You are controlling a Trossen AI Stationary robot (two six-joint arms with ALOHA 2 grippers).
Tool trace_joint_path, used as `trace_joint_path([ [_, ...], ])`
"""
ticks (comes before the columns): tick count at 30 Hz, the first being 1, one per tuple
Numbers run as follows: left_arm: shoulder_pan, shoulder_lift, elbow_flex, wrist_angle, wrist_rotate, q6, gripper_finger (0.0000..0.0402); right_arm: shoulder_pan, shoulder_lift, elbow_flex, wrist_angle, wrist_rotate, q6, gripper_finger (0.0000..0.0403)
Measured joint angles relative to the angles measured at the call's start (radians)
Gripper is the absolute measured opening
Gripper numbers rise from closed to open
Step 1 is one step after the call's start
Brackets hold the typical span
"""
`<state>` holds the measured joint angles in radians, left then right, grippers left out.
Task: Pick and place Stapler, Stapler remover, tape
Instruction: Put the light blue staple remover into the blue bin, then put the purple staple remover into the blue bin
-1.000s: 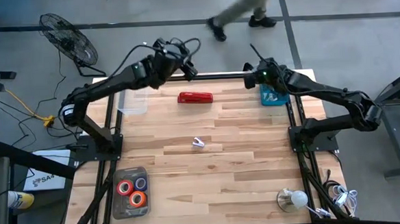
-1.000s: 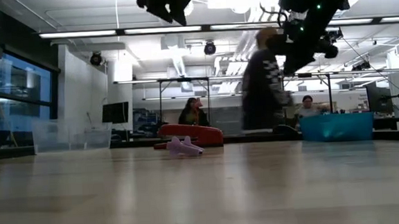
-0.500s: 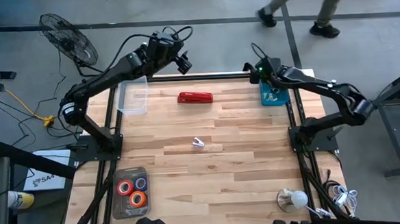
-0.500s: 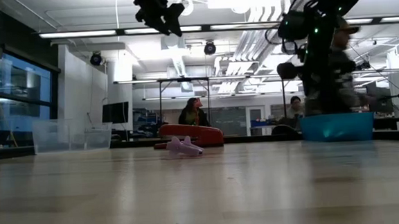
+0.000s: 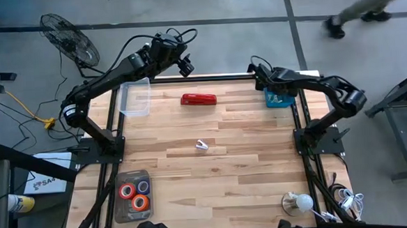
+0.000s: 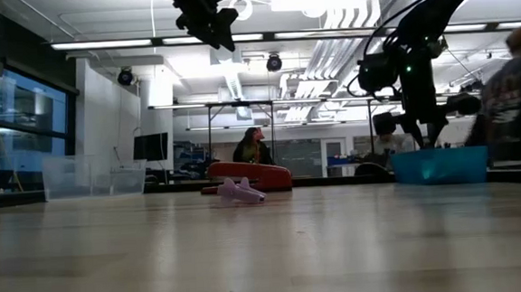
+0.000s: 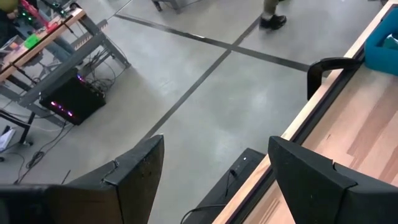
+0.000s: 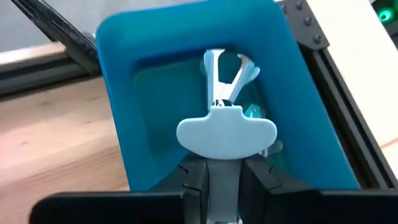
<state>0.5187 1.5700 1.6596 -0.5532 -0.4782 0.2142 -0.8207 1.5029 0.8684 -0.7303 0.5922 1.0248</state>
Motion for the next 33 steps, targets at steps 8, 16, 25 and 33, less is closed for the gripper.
trace_joint_path([
  [8, 0.0, 0.0, 0.0, 0.0, 0.0, 0.027, 0.0285, 0.0, 0.023, 0.0, 0.001, -0.05, -0.008, 0.0057],
  [16, 0.0, 0.0, 0.0, 0.0, 0.0, 0.051, 0.0285, 0.0, 0.023, 0.0, -0.005, -0.067, -0.004, 0.0126],
  [25, 0.0, 0.0, 0.0, -0.018, -0.002, 0.073, 0.0285, 0.0, 0.017, 0.0, -0.005, -0.094, -0.027, 0.018],
  [33, 0.0, 0.0, 0.0, -0.096, 0.026, 0.074, 0.0285, 0.01, -0.087, 0.0, 0.018, -0.09, -0.154, 0.0188],
])
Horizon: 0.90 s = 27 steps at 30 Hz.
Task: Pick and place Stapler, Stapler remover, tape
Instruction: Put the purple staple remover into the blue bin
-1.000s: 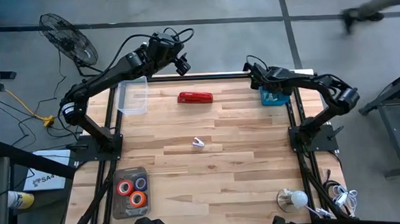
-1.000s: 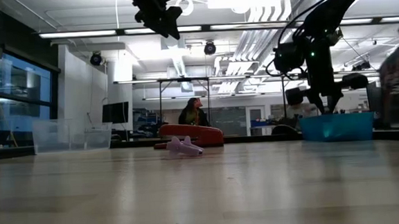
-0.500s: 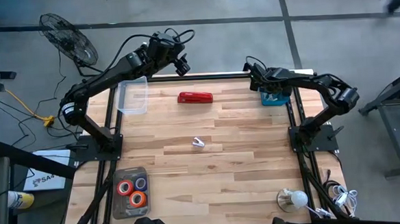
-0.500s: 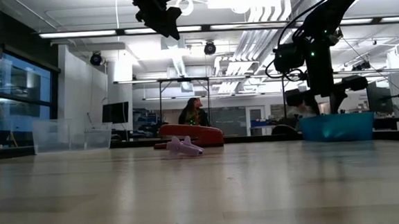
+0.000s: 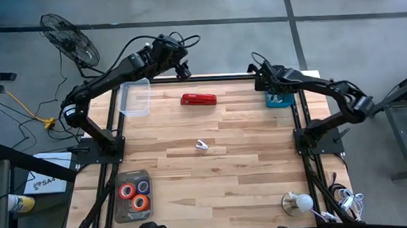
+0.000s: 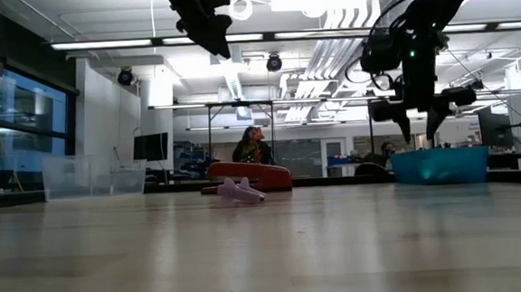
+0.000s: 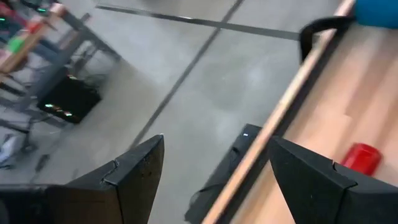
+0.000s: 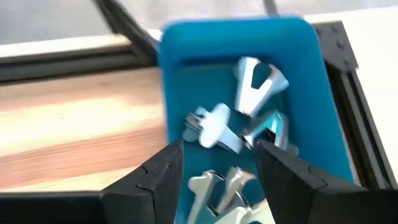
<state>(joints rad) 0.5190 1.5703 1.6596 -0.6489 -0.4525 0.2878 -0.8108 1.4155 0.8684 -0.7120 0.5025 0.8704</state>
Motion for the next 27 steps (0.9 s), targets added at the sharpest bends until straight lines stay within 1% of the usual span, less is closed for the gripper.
trace_joint_path([
  [2, 0.0, 0.0, 0.0, -0.017, 0.039, -0.001, 0.0285, 0.0, -0.038, 0.0, 0.023, -0.016, -0.054, 0.0186],
  [5, 0.0, 0.0, 0.0, -0.048, 0.14, 0.0, 0.0285, 0.0, -0.093, 0.0, 0.064, -0.048, -0.137, 0.0186],
  [12, -0.002, 0.0, 0.0, -0.175, 0.467, 0.05, 0.0285, 0.0, -0.19, 0.0, 0.134, -0.172, -0.324, 0.0189],
  [15, -0.003, 0.0, -0.013, -0.217, 0.581, 0.056, 0.0285, 0.0, -0.217, 0.0, 0.158, -0.233, -0.395, 0.0188],
  [18, -0.003, 0.001, -0.036, -0.269, 0.677, 0.053, 0.0285, 0.0, -0.24, 0.0, 0.169, -0.317, -0.453, 0.019],
  [20, -0.013, 0.0, -0.065, -0.275, 0.723, 0.051, 0.0285, 0.0, -0.253, 0.0, 0.168, -0.366, -0.485, 0.019],
  [22, -0.032, 0.001, -0.101, -0.28, 0.746, 0.049, 0.0285, 0.001, -0.268, 0.0, 0.17, -0.405, -0.516, 0.0189],
  [25, -0.076, 0.001, -0.147, -0.274, 0.743, 0.049, 0.0285, 0.005, -0.289, 0.0, 0.171, -0.443, -0.556, 0.0189],
  [27, -0.115, 0.006, -0.174, -0.268, 0.706, 0.049, 0.0285, 0.011, -0.301, 0.0, 0.171, -0.453, -0.577, 0.0191],
])
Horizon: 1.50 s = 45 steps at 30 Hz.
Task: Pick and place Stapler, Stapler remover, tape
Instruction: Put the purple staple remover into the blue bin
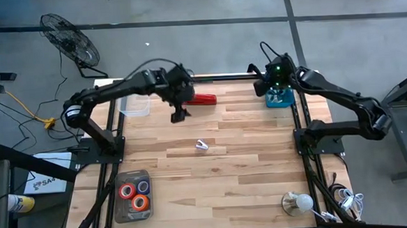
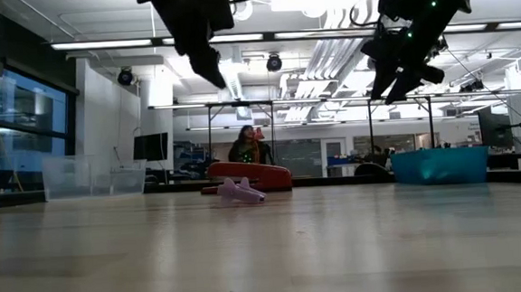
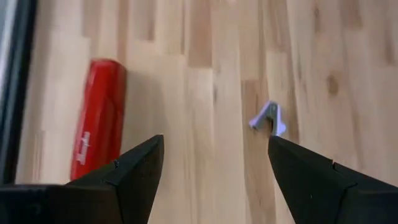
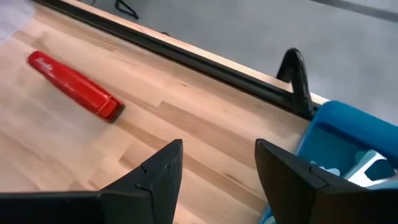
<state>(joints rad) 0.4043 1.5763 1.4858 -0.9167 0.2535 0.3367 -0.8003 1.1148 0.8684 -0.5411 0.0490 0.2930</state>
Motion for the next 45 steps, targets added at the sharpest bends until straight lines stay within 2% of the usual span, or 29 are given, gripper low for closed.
trace_joint_path([
  [4, -0.083, 0.028, -0.025, 0.001, -0.071, 0.0, 0.0285, 0.018, -0.025, 0.0, 0.0, -0.009, -0.028, 0.0192],
  [16, -0.279, 0.219, -0.028, 0.006, -0.097, -0.001, 0.0285, 0.084, -0.056, 0.0, -0.016, -0.045, -0.044, 0.0193],
  [24, -0.343, 0.316, -0.028, 0.077, -0.132, 0.024, 0.0285, 0.125, -0.056, 0.0, -0.023, -0.035, -0.051, 0.0193],
  [33, -0.346, 0.358, -0.028, 0.073, -0.197, 0.024, 0.0286, 0.158, -0.056, 0.0, -0.023, -0.031, -0.042, 0.0193],
  [36, -0.346, 0.358, -0.028, 0.081, -0.226, 0.022, 0.0299, 0.162, -0.056, 0.0, -0.023, -0.03, -0.041, 0.0193],
  [41, -0.346, 0.358, -0.028, 0.095, -0.335, 0.011, 0.0349, 0.162, -0.056, 0.0, -0.023, -0.03, -0.04, 0.0193],
  [45, -0.348, 0.358, -0.028, 0.081, -0.323, 0.05, 0.0376, 0.162, -0.056, 0.0, -0.02, -0.03, -0.04, 0.0193],
])
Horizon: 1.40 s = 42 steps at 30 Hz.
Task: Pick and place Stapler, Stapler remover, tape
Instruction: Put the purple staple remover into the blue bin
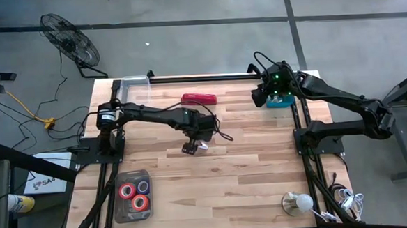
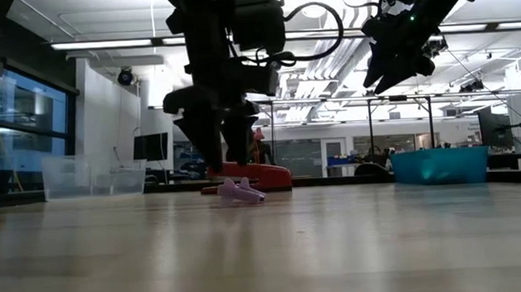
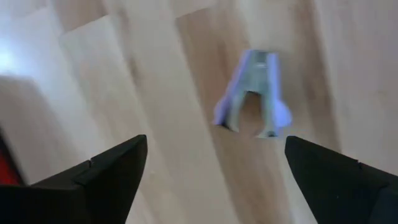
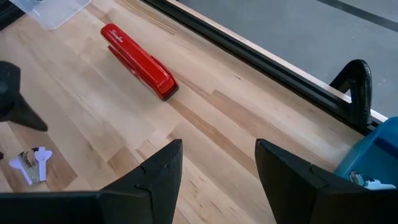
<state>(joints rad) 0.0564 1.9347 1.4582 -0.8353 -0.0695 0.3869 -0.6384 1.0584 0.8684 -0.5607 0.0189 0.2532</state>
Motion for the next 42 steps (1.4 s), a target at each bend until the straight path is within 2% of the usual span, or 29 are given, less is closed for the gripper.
trace_joint_path([
  [8, -0.032, 0.005, 0.0, -0.013, 0.052, 0.069, 0.038, 0.0, 0.0, 0.0, 0.001, 0.0, 0.008, 0.0193],
  [15, -0.038, 0.026, 0.002, 0.02, 0.034, 0.112, 0.038, 0.0, 0.0, 0.0, 0.003, -0.001, 0.008, 0.0193],
  [25, -0.037, 0.062, 0.002, 0.038, 0.012, 0.134, 0.038, 0.0, 0.001, 0.0, 0.005, -0.001, 0.008, 0.0193],
  [30, -0.029, 0.089, 0.0, 0.031, 0.063, 0.135, 0.038, 0.0, 0.001, 0.0, 0.005, -0.002, 0.008, 0.0193],
  [34, -0.03, 0.107, 0.002, 0.054, 0.064, 0.127, 0.038, 0.0, 0.001, 0.0, 0.004, -0.003, 0.008, 0.0193],
  [38, -0.03, 0.113, 0.002, 0.062, 0.063, 0.108, 0.0361, 0.0, 0.001, 0.0, 0.004, -0.003, 0.008, 0.0193],
  [42, -0.03, 0.114, 0.008, 0.066, 0.055, 0.084, 0.0319, 0.0, 0.001, 0.0, -0.001, -0.003, 0.008, 0.0193],
])
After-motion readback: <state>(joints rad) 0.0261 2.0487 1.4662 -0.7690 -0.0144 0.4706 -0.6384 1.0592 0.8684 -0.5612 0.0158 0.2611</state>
